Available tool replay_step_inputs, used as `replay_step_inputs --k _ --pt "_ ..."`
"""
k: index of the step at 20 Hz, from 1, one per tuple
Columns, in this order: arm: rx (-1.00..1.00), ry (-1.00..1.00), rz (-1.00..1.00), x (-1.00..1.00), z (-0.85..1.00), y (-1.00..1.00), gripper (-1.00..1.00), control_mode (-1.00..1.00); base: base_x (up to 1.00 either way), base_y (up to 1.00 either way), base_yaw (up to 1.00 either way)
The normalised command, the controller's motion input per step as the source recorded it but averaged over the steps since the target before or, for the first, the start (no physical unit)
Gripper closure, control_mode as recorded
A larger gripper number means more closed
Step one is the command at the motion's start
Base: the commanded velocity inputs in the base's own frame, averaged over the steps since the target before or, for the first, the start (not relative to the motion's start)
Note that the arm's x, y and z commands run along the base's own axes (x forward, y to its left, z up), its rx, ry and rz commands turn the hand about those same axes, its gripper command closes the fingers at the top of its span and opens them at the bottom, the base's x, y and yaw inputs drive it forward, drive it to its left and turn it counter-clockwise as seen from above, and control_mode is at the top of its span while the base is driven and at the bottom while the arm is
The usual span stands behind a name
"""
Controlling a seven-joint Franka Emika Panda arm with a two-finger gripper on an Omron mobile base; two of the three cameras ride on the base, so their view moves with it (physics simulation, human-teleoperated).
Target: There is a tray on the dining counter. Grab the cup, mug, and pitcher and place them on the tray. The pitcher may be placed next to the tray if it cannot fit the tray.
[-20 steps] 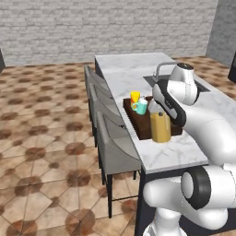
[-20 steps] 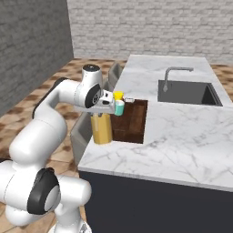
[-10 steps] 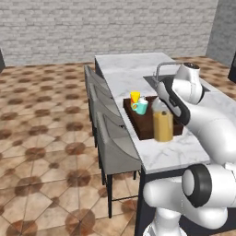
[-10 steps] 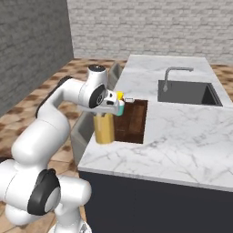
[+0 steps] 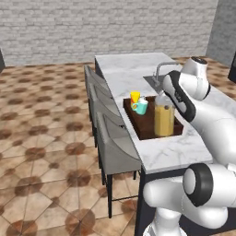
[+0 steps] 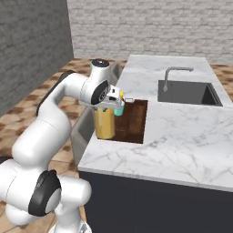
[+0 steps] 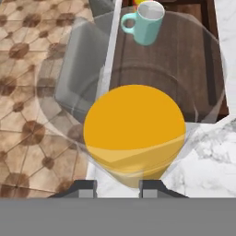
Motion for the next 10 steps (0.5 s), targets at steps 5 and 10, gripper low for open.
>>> replay_step_inputs --k 5,10 --pt "0.02 -0.09 0.0 0.06 0.29 -0.06 1.0 -1.0 0.0 0.0 0.0" --pt "0.0 -0.07 0.0 0.39 0.07 -0.06 1.0 -1.0 0.0 0.0 0.0"
